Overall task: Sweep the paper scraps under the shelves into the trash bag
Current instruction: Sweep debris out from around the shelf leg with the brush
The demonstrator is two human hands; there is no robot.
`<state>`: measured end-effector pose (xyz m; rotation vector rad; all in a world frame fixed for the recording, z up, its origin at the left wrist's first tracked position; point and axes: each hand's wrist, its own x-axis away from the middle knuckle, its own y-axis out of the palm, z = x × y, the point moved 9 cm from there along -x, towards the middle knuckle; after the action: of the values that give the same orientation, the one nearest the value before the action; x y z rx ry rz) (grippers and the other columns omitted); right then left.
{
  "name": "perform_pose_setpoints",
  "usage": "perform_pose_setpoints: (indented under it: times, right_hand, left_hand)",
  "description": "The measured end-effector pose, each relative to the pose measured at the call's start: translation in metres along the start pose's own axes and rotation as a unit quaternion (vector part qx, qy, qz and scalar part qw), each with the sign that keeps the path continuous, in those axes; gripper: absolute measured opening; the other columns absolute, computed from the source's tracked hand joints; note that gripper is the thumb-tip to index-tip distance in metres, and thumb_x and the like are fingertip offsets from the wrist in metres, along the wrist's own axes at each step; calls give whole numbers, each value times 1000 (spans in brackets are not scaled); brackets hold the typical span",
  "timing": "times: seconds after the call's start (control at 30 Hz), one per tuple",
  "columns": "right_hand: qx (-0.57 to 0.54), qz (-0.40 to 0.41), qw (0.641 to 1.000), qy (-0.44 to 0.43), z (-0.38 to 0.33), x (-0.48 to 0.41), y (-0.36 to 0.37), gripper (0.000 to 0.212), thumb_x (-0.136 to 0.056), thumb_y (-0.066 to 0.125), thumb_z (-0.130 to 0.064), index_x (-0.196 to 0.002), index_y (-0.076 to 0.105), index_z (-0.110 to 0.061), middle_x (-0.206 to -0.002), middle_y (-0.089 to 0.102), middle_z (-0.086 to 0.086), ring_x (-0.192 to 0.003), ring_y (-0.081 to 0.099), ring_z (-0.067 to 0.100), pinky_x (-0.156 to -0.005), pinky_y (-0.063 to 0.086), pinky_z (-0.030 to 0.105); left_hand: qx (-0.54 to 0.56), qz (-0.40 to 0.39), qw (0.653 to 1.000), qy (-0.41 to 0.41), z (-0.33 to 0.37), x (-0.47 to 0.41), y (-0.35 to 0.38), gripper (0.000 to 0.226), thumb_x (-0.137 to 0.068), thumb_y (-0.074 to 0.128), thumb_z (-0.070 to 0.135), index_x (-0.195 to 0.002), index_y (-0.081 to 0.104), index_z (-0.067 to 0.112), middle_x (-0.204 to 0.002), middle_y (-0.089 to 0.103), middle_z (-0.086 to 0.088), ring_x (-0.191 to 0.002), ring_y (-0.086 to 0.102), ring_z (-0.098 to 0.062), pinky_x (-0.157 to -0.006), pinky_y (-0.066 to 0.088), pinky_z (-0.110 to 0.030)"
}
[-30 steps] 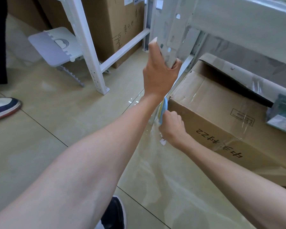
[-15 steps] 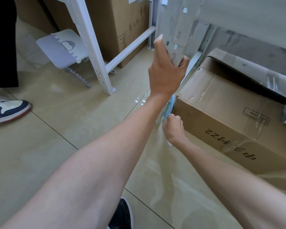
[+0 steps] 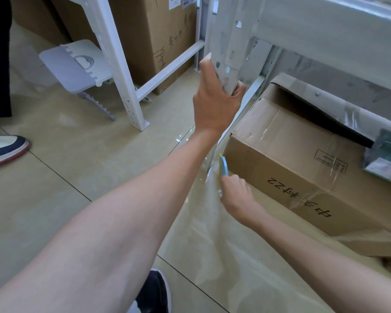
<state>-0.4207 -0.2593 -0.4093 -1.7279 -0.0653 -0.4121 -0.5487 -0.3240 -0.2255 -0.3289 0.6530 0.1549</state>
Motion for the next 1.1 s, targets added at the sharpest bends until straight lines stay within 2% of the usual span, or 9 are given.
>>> perform_pose_setpoints:
  times: [0.1, 0.3, 0.4, 0.5, 0.67, 0.77, 0.93, 1.0, 1.1]
  right_hand:
    - [-9, 18, 1000, 4, 6, -1, -16, 22, -80, 57, 0, -79, 37, -9, -75, 30, 5, -72, 38, 30, -61, 34, 36]
    - [-13, 48, 999, 9, 12, -28, -19, 18, -79, 44, 6, -77, 33, -9, -67, 21, 2, -72, 36, 31, -63, 31, 36]
    - [-9, 39, 999, 10, 12, -30, -10, 16, -79, 47, 5, -79, 38, -9, -74, 35, 7, -78, 46, 35, -64, 33, 36]
    - [13, 15, 1000, -4, 12, -20, 3, 15, -81, 52, 3, -81, 42, -9, -91, 52, 16, -84, 54, 39, -63, 34, 36]
    - [34, -19, 999, -33, 21, 7, 14, 10, -81, 49, -1, -89, 52, -4, -89, 54, 17, -86, 58, 39, -59, 33, 35]
    - [41, 4, 999, -29, 32, 20, 2, 12, -79, 46, -1, -88, 52, -6, -69, 37, 7, -84, 57, 39, -60, 33, 35]
    - [124, 72, 989, -31, 46, 17, -30, 25, -79, 46, 3, -101, 55, -3, -87, 59, 14, -81, 61, 37, -59, 33, 35]
    - [163, 55, 983, -61, 44, 12, -29, 24, -79, 48, 5, -98, 58, -3, -87, 61, 12, -78, 63, 35, -56, 33, 35]
    - [236, 13, 966, -109, 37, 9, -14, 26, -78, 52, 7, -97, 64, -6, -86, 62, 9, -73, 66, 30, -51, 33, 32]
  left_hand:
    - [2, 4, 1000, -5, -3, 1, 0, 53, -76, 71, 23, -114, 41, 1, -92, 46, 1, -66, 48, -14, -52, 52, -22]
    - [5, 3, 1000, -8, -4, 0, 1, 54, -76, 72, 23, -114, 42, 0, -92, 45, 3, -64, 49, -14, -52, 55, -28]
    - [2, -6, 1000, -4, -2, -1, 1, 54, -77, 72, 23, -116, 42, 0, -93, 45, 3, -68, 53, -18, -54, 56, -30]
    - [8, -14, 1000, -4, -2, 1, 4, 53, -76, 68, 26, -113, 39, 4, -93, 47, 1, -66, 49, -15, -52, 49, -19]
    - [22, -14, 1000, -5, -2, 1, 3, 50, -75, 62, 33, -110, 36, 7, -93, 53, -6, -62, 46, -7, -53, 41, -2]
    - [18, -13, 1000, -7, -3, 1, 3, 49, -75, 64, 30, -109, 31, 15, -93, 51, -2, -64, 47, -9, -51, 38, -6]
    - [22, -11, 1000, -3, -3, 1, 2, 54, -77, 65, 34, -114, 29, 19, -101, 53, -2, -73, 55, -14, -55, 49, -11]
    - [14, -7, 1000, -1, -4, 1, 3, 55, -77, 66, 33, -117, 33, 13, -102, 51, 1, -75, 56, -15, -57, 54, -17]
    - [11, -3, 1000, 4, -3, 1, 4, 58, -77, 62, 38, -119, 36, 8, -103, 54, -4, -76, 57, -16, -57, 52, -14]
